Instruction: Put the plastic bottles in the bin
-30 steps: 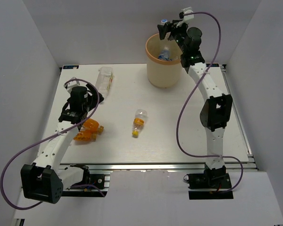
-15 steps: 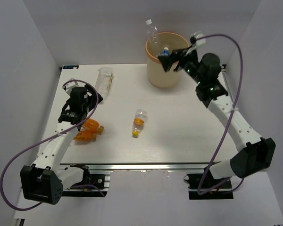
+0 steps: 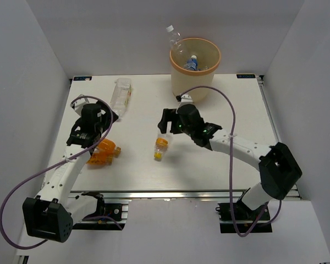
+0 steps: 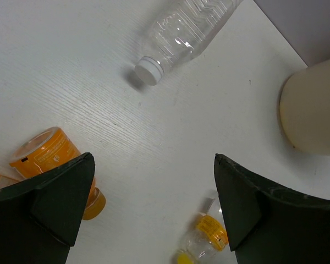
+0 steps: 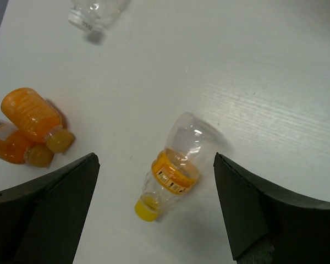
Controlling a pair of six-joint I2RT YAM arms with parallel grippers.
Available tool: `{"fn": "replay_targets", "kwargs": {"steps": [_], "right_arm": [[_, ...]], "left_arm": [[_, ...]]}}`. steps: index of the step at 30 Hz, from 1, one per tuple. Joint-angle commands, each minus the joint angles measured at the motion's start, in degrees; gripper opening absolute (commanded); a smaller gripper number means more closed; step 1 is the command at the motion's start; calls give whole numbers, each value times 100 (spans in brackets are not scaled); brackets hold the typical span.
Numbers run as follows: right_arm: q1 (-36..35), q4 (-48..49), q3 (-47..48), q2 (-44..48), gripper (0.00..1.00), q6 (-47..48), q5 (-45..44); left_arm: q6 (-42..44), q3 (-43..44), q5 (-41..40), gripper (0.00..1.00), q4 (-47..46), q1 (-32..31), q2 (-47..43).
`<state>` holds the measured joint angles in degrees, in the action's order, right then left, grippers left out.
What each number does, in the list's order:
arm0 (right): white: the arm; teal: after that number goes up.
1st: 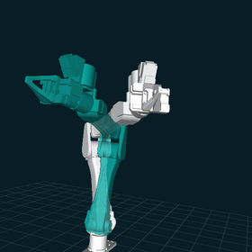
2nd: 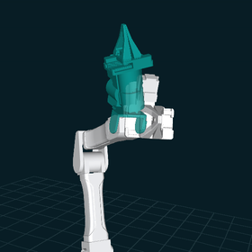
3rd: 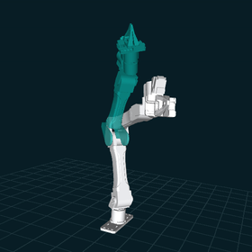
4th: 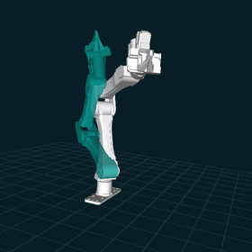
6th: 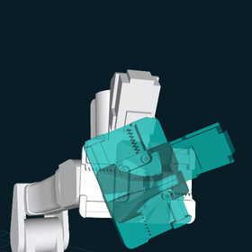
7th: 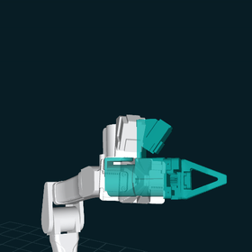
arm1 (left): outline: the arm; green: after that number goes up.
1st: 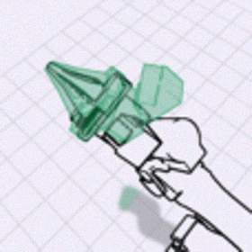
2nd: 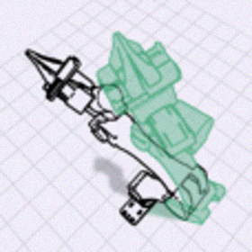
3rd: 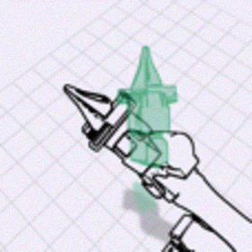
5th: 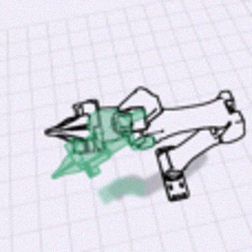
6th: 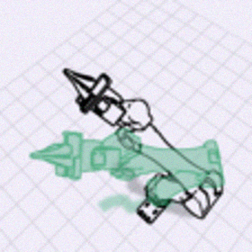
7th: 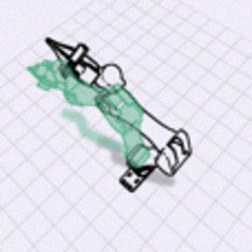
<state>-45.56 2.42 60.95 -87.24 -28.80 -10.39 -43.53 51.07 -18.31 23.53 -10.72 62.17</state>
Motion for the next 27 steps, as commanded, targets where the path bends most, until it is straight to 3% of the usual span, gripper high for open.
{"fn": "replay_targets", "kwargs": {"steps": [1, 8, 17, 24, 27], "right_arm": [[-268, 188, -39, -214, 89, -715, -813], [-568, 4, 155, -812, 89, -855, -1149], [-682, 707, -435, -1259, 89, -1409, -1097], [-682, 840, 57, -1936, 89, -1348, -911], [-673, 1023, 75, -2104, 81, -1235, -1079]], "left_arm": [[-15, -132, -120, 98, 64, 0, -345], [-147, -325, -349, 98, 187, 9, -732], [-402, -414, -534, 98, 441, 9, -926], [-516, -572, -296, 98, 661, 9, -1251], [-613, -581, -436, 98, 915, 9, -1409]]}}
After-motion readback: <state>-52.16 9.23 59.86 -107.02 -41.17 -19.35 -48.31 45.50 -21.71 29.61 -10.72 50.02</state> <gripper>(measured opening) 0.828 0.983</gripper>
